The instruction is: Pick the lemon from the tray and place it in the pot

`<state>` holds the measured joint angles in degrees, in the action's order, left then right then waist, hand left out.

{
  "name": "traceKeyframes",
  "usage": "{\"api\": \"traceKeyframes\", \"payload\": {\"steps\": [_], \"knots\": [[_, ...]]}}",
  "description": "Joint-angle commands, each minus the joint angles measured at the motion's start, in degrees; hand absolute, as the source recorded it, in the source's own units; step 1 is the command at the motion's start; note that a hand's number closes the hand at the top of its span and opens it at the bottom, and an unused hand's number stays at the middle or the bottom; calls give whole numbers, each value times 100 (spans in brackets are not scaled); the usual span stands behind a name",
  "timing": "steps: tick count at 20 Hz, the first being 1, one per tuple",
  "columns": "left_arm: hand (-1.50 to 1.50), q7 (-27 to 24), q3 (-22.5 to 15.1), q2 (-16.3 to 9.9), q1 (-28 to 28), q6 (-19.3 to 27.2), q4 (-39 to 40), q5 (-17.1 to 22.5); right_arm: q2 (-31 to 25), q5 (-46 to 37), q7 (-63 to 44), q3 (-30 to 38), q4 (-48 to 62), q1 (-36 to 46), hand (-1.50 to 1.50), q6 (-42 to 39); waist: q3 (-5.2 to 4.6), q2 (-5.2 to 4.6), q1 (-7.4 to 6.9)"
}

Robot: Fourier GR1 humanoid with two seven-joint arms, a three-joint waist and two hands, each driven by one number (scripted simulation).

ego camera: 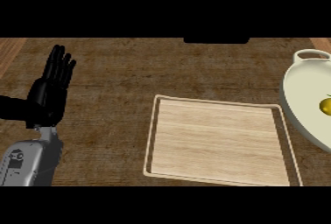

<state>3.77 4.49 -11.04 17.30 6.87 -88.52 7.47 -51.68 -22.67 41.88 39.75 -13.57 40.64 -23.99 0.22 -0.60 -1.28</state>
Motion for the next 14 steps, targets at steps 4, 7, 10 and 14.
{"api": "traceKeyframes", "payload": {"steps": [4,7,10,14], "knots": [[0,-89,104,-58,-17,-168,40,138,-545,567,424,525,376,-412,-150,-895,22,-47,-23],[0,-9,101,-49,23,-48,-86,70,-733,636,435,586,377,-647,-150,-942,35,-54,-40],[0,-183,19,15,-33,-158,104,59,-1007,813,90,736,386,-462,-150,-1064,38,-77,-56],[0,-138,179,-76,-58,-134,51,122,-990,863,355,766,374,-943,-150,-1153,52,-74,-3]]}}
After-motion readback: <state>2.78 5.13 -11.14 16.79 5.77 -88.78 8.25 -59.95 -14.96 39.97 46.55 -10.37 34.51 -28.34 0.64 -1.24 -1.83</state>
